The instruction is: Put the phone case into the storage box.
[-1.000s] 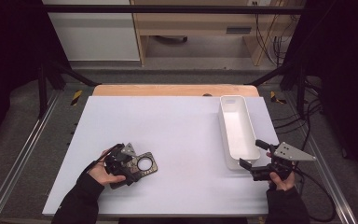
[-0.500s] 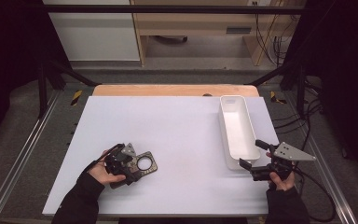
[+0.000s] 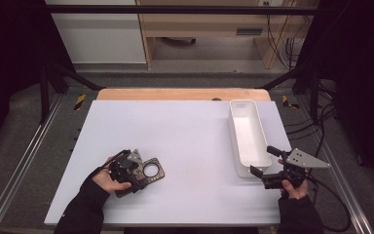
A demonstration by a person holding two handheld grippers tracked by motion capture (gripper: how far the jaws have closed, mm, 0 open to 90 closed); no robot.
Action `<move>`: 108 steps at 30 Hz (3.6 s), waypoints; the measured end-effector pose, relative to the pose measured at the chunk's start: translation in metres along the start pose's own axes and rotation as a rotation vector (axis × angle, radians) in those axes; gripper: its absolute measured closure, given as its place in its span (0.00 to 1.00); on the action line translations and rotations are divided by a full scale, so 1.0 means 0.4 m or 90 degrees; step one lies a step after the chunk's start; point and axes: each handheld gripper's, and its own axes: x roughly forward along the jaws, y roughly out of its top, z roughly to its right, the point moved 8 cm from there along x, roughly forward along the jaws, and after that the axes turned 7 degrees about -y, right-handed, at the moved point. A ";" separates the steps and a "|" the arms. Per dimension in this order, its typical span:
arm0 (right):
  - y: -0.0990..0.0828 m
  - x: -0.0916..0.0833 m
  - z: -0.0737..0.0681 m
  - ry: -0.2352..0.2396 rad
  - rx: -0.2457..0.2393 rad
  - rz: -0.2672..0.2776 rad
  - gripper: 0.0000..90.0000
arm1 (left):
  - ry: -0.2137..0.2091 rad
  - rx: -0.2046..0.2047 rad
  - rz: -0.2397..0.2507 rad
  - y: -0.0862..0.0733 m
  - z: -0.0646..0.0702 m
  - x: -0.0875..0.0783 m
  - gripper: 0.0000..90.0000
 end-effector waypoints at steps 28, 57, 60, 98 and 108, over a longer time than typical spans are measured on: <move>0.002 -0.002 -0.004 0.007 -0.002 0.002 0.00 | -0.005 -0.005 0.076 0.038 0.046 -0.059 0.13; 0.016 0.001 -0.044 0.052 -0.027 0.002 0.00 | -0.032 0.045 0.130 0.087 0.133 -0.099 0.13; 0.017 0.003 -0.051 0.060 -0.032 0.000 0.00 | -0.037 0.046 0.136 0.093 0.138 -0.105 0.13; 0.033 0.071 -0.204 0.196 -0.121 -0.045 0.00 | -0.116 0.128 0.141 0.212 0.222 -0.067 0.13; 0.025 0.092 -0.245 0.226 -0.143 -0.061 0.00 | -0.129 0.143 0.137 0.224 0.240 -0.049 0.13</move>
